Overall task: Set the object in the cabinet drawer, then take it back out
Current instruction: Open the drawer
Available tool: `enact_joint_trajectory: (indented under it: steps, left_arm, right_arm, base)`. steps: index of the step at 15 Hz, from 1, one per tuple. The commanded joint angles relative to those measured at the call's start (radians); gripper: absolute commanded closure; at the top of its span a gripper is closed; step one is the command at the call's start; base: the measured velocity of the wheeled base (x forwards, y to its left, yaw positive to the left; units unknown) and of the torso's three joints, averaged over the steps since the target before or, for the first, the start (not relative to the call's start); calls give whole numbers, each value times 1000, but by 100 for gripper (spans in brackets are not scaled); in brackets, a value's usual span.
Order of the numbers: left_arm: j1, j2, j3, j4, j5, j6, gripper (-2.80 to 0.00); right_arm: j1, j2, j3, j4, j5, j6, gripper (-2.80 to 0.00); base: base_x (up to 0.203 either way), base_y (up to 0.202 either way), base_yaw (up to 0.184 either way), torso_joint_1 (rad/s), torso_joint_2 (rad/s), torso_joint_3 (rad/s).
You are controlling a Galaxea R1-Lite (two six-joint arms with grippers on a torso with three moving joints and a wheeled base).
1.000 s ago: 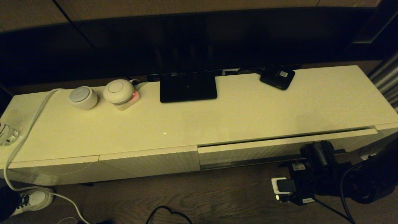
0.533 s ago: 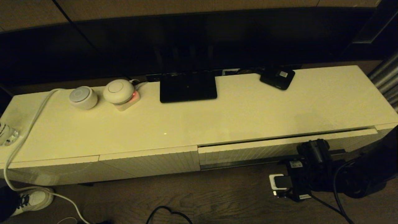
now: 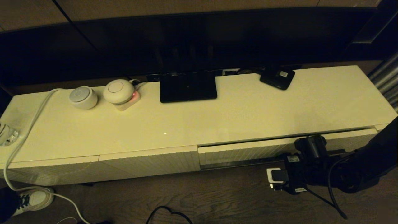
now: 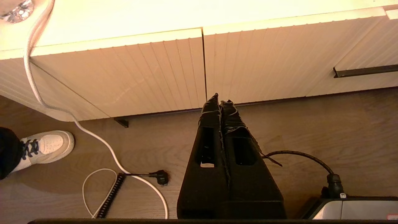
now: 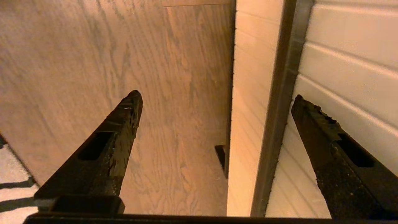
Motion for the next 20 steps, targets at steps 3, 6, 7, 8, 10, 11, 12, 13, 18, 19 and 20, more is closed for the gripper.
enact_joint_trajectory:
  steps: [3, 6, 7, 8, 10, 11, 12, 13, 18, 19, 20]
  left_arm:
    - [0, 0, 3, 0, 1, 0, 0]
    - [0, 0, 3, 0, 1, 0, 0]
    - [0, 0, 3, 0, 1, 0, 0]
    - [0, 0, 3, 0, 1, 0, 0]
    - [0, 0, 3, 0, 1, 0, 0]
    - [0, 0, 3, 0, 1, 0, 0]
    - [0, 0, 3, 0, 1, 0, 0]
    - [0, 0, 3, 0, 1, 0, 0]
    - [0, 0, 3, 0, 1, 0, 0]
    - [0, 0, 3, 0, 1, 0, 0]
    - [0, 0, 3, 0, 1, 0, 0]
  right_arm:
    - [0, 29, -16, -3, 0, -4, -280]
    - [-3, 44, -30, -8, -2, -3, -280]
    - [-12, 49, -34, -15, -1, -3, -280]
    - [-20, 53, -37, -21, -2, -3, -280]
    - [-21, 56, -36, -22, -2, -3, -280]
    - [-21, 59, -33, -22, -2, -3, -280]
    - [-21, 62, -26, -21, -2, -2, -280]
    - [-21, 61, -16, -18, -1, -3, -280]
    - [-20, 44, 32, -18, 7, -3, -280]
    - [-18, 39, 44, -16, 7, -3, -280]
    - [-17, 37, 66, -20, 7, -3, -280]
  base:
    - [0, 0, 0, 0, 0, 0]
    - [0, 0, 0, 0, 0, 0]
    - [0, 0, 0, 0, 0, 0]
    - [0, 0, 0, 0, 0, 0]
    - [0, 0, 0, 0, 0, 0]
    - [0, 0, 0, 0, 0, 0]
    - [0, 0, 0, 0, 0, 0]
    - [0, 0, 0, 0, 0, 0]
    - [0, 0, 0, 0, 0, 0]
    - [0, 0, 0, 0, 0, 0]
    - [0, 0, 0, 0, 0, 0]
